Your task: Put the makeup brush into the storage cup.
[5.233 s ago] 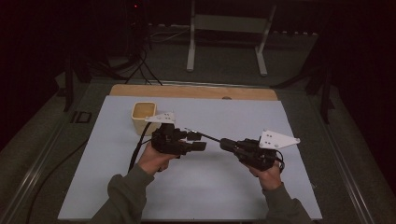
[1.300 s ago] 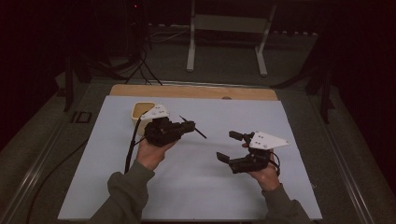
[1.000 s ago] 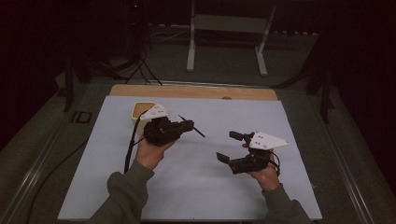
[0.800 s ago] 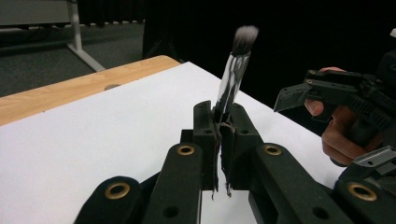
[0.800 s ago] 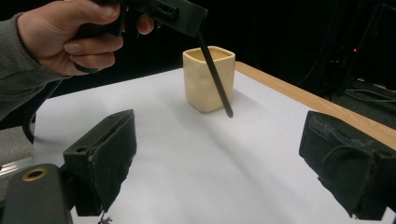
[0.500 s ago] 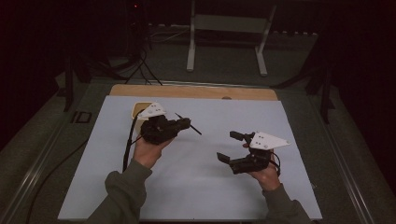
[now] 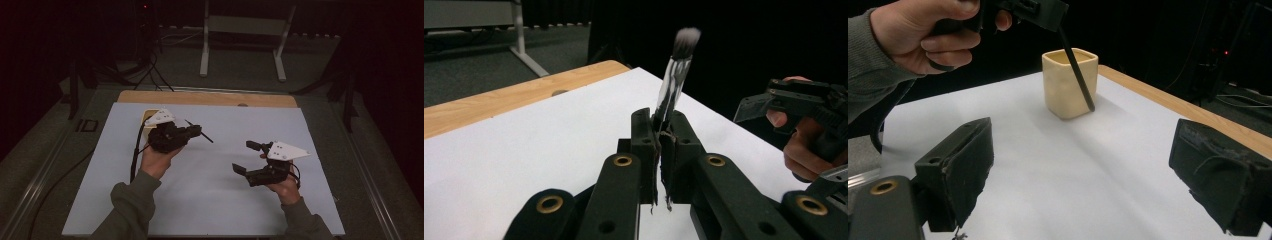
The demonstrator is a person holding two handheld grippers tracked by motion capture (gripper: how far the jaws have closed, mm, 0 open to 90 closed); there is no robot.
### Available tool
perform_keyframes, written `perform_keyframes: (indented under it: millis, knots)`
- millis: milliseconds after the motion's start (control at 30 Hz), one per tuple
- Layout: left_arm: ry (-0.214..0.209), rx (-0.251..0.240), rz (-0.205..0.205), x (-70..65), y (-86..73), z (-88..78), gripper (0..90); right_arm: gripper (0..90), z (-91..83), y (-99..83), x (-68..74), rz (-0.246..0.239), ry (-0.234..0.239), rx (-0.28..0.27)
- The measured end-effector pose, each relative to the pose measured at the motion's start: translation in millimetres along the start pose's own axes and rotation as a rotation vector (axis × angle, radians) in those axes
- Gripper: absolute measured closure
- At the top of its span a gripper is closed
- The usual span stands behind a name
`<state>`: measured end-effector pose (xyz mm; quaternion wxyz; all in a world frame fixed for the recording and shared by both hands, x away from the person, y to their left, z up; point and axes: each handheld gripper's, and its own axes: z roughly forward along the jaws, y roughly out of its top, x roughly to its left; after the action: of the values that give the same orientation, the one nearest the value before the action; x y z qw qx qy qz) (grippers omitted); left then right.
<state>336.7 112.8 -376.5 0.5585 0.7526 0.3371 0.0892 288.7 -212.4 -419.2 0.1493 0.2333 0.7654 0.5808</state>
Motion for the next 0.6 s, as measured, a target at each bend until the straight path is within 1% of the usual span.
perform_keyframes:
  millis: [600]
  knots:
    - [0.043, -0.005, -0.01, 8.9, 0.1, -7.8, 86.1, 10.5, -1.6, -1.9, -2.4, 0.009, -0.013, 0.003]
